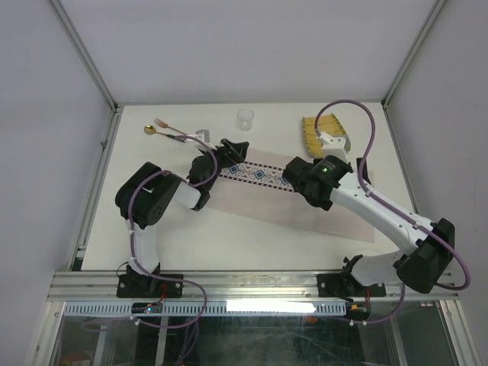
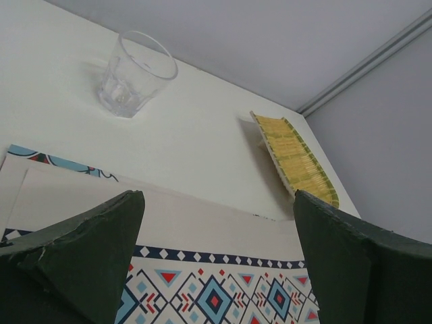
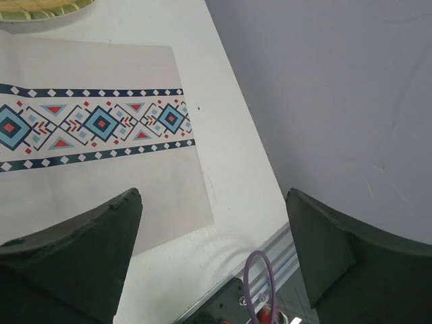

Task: Set the dinner table for one person
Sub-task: Flatten out the napkin at the center of the board.

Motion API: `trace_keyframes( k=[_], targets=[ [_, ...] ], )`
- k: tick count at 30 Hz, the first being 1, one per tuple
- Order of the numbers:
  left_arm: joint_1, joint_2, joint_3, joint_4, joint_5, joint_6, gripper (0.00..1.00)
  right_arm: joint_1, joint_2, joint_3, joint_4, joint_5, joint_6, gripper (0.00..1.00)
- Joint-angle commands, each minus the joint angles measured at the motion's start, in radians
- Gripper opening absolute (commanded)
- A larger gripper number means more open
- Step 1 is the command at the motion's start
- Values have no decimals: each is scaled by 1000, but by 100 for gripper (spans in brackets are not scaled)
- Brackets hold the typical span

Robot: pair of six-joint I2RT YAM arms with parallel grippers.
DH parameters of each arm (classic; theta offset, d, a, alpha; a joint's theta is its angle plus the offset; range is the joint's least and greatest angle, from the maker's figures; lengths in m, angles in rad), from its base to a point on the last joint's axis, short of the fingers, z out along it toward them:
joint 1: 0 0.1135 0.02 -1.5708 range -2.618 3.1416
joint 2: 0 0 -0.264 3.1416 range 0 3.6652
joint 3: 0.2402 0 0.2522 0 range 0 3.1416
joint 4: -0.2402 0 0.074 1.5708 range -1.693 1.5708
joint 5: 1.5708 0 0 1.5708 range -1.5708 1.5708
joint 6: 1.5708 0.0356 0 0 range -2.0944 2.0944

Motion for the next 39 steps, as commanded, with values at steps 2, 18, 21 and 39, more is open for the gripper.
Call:
trace_keyframes(
  k=[2, 18, 21, 39],
  targets=[
    [-22, 62, 67, 122, 70, 4, 96, -3, 123, 43, 67, 22, 45, 81],
    [-40, 145, -11, 197, 18, 0, 95, -8, 226, 41, 306, -5, -48, 59],
    [-38, 128, -34, 130, -5, -29, 95, -11, 204, 26, 310, -7, -47, 70],
    [-38, -412, -146, -734, -259, -71, 99, -45, 220, -48, 631, -281, -265, 71]
  ],
)
